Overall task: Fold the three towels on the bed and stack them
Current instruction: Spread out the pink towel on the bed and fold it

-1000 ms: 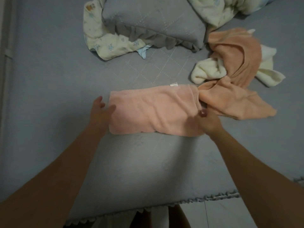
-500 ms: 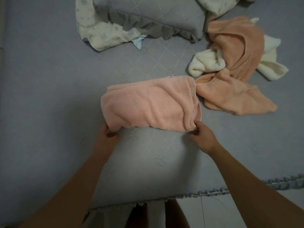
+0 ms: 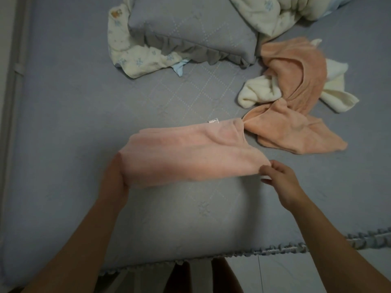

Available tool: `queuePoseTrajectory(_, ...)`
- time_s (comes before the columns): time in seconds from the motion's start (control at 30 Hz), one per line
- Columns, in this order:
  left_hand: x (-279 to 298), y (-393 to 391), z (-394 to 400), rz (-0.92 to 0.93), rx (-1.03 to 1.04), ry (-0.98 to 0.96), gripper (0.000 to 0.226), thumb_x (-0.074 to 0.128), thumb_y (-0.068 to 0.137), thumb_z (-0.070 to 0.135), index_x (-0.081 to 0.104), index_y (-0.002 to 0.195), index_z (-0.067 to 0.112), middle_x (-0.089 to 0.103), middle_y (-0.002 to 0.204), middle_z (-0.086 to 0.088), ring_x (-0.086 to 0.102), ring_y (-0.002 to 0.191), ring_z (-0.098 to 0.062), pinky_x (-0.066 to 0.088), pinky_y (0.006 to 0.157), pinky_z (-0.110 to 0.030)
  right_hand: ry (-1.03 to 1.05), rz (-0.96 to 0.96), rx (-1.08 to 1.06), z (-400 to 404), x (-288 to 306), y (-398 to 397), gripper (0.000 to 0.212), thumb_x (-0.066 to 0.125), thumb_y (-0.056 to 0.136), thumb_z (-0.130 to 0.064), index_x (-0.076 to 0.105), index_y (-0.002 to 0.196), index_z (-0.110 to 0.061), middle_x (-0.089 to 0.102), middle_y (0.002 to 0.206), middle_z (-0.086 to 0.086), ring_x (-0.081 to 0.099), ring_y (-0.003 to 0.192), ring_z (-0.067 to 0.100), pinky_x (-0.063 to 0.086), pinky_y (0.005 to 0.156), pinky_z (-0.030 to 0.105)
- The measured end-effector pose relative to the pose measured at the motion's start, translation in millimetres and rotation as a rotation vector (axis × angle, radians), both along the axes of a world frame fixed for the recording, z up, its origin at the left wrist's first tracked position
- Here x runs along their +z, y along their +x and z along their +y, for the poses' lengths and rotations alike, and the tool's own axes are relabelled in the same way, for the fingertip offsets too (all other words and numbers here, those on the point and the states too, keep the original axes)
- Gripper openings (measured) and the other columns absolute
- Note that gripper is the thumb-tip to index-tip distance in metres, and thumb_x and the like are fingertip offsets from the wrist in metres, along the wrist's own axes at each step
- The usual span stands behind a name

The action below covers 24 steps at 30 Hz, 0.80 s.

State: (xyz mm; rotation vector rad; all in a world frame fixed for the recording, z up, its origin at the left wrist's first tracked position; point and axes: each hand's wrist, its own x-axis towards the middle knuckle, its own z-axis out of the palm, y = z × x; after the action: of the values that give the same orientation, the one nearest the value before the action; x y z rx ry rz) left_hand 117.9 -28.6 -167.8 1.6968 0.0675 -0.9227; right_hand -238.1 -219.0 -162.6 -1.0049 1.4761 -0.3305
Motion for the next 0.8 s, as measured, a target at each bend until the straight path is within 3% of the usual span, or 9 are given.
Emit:
queuePoseTrajectory(0.07, -19, -20, 14, 0.100, -0.194, 0.147, 0.038, 0.050, 0.100, 0.037, 0.062, 0.129, 0.016, 0.064, 0.132, -0.007, 0.060, 0.118, -0.022, 0.047, 0.105, -0.047, 0.070, 0.087, 0.082, 12, -14, 5, 0.005, 0.071, 0.082, -0.010, 0.067, 0.082, -0.013, 0.063, 0.080, 0.008, 0.056, 0.075, 0.021, 0.046, 0.070, 0.035)
queuePoseTrajectory(0.13, -35, -40, 33, 0.166, -0.338, 0.182, 0.048, 0.061, 0.094, 0.019, 0.048, 0.140, 0.012, 0.058, 0.137, -0.014, 0.057, 0.122, -0.031, 0.045, 0.105, -0.055, 0.057, 0.175, 0.228, 24, -29, 5, 0.011, 0.077, 0.078, -0.009, 0.067, 0.082, -0.008, 0.058, 0.071, 0.006, 0.050, 0.065, 0.018, 0.040, 0.059, 0.029)
queuePoseTrajectory(0.2, -46, -53, 47, 0.129, -0.368, 0.218, 0.063, 0.076, 0.079, 0.007, 0.050, 0.136, 0.014, 0.063, 0.129, -0.010, 0.062, 0.115, -0.026, 0.051, 0.098, -0.050, -0.069, 0.224, 0.390, 33, -42, 2, 0.013, 0.075, 0.073, 0.000, 0.063, 0.070, 0.000, 0.051, 0.064, 0.007, 0.045, 0.060, 0.017, 0.035, 0.056, 0.030)
queuePoseTrajectory(0.27, -50, -60, 53, 0.001, -0.411, 0.296, 0.053, 0.076, 0.064, 0.014, 0.064, 0.115, 0.024, 0.071, 0.106, 0.001, 0.066, 0.095, -0.014, 0.057, 0.078, -0.036, -0.162, 0.255, 0.455, 37, -51, -2, 0.017, 0.070, 0.069, 0.006, 0.056, 0.063, -0.003, 0.047, 0.061, 0.007, 0.042, 0.056, 0.015, 0.033, 0.055, 0.031)
queuePoseTrajectory(0.37, -52, -63, 55, -0.070, -0.473, 0.373, 0.047, 0.068, 0.056, 0.016, 0.066, 0.102, 0.019, 0.069, 0.093, -0.003, 0.062, 0.082, -0.016, 0.049, 0.063, -0.029, -0.088, 0.318, 0.455, 38, -57, -7, 0.017, 0.068, 0.075, -0.001, 0.064, 0.089, -0.010, 0.062, 0.078, 0.004, 0.056, 0.069, 0.018, 0.041, 0.063, 0.031)
queuePoseTrajectory(0.43, -54, -59, 57, -0.045, -0.518, 0.422, 0.048, 0.068, 0.056, 0.018, 0.066, 0.104, 0.014, 0.069, 0.092, -0.004, 0.061, 0.084, -0.019, 0.047, 0.062, -0.026, -0.029, 0.345, 0.475, 39, -59, -10, 0.021, 0.067, 0.080, -0.008, 0.065, 0.100, -0.014, 0.067, 0.087, 0.006, 0.061, 0.079, 0.024, 0.046, 0.069, 0.035)
queuePoseTrajectory(0.57, -59, -54, 68, 0.166, -0.518, 0.565, 0.033, 0.078, 0.077, 0.014, 0.069, 0.108, 0.008, 0.071, 0.094, -0.008, 0.065, 0.087, -0.023, 0.052, 0.075, -0.032, 0.026, 0.353, 0.457, 41, -58, -11, 0.013, 0.069, 0.086, -0.029, 0.065, 0.095, -0.020, 0.061, 0.075, -0.004, 0.056, 0.069, 0.016, 0.041, 0.060, 0.030)
queuePoseTrajectory(0.73, -54, -71, 94, 0.112, -0.478, 0.611, 0.016, 0.076, 0.075, 0.007, 0.070, 0.088, 0.013, 0.065, 0.080, -0.005, 0.057, 0.084, -0.020, 0.040, 0.060, -0.023, 0.180, 0.352, 0.342, 53, -54, -21, 0.022, 0.061, 0.092, -0.033, 0.065, 0.092, -0.012, 0.065, 0.083, 0.008, 0.059, 0.074, 0.022, 0.047, 0.070, 0.036)
queuePoseTrajectory(0.8, -50, -76, 104, 0.226, -0.366, 0.596, 0.011, 0.066, 0.087, 0.008, 0.068, 0.097, 0.012, 0.064, 0.088, -0.008, 0.055, 0.079, -0.019, 0.037, 0.053, -0.022, 0.174, 0.295, 0.250, 54, -46, -21, 0.019, 0.063, 0.092, -0.031, 0.067, 0.091, -0.013, 0.069, 0.087, 0.011, 0.064, 0.080, 0.028, 0.053, 0.078, 0.044)
